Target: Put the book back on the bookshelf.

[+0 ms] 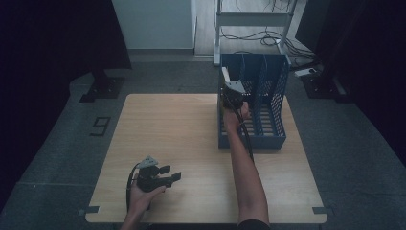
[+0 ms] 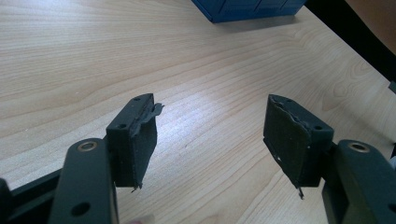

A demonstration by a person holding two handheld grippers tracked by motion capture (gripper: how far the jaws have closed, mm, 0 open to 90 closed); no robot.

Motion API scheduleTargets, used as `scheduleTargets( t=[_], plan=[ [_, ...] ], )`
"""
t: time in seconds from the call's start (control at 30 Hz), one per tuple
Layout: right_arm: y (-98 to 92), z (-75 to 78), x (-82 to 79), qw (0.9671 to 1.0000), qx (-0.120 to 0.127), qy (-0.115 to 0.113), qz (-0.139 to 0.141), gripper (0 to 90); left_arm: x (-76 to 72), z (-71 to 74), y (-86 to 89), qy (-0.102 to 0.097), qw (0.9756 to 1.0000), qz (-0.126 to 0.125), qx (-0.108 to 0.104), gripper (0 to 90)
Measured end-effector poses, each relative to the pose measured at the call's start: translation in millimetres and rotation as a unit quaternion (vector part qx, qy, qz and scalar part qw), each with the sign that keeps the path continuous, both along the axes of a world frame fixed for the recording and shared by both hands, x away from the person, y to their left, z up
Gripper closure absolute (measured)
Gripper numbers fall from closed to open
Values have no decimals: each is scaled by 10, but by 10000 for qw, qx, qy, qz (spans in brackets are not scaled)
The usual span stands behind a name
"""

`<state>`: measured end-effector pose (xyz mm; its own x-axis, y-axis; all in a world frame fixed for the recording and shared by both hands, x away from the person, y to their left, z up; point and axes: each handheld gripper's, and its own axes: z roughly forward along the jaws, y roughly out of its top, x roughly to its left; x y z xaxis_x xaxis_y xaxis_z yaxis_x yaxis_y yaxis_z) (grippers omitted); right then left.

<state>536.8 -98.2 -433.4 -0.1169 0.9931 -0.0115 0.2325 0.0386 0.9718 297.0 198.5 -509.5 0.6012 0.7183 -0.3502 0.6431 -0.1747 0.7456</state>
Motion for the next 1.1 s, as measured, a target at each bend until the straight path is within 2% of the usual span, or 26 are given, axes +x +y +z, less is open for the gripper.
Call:
scheduleTargets(
  t=[0.33, 0.63, 0.93, 1.1],
  plan=[
    [-53, 0, -51, 9997, -102, -94, 220, 693, -9, -21, -42, 18, 10000, -39, 57, 348],
    [-112, 11, -116, 9988, -285, 9, 401, 611, -9, -22, -51, 19, 10000, -43, 73, 348],
    [-119, 29, -195, 9984, -159, -68, 536, 516, -3, -21, -33, 23, 10000, -15, 74, 347],
    [-114, 25, -254, 9984, -176, -74, 536, 474, -12, -7, -24, -3, 10000, 0, 74, 346]
  ],
)
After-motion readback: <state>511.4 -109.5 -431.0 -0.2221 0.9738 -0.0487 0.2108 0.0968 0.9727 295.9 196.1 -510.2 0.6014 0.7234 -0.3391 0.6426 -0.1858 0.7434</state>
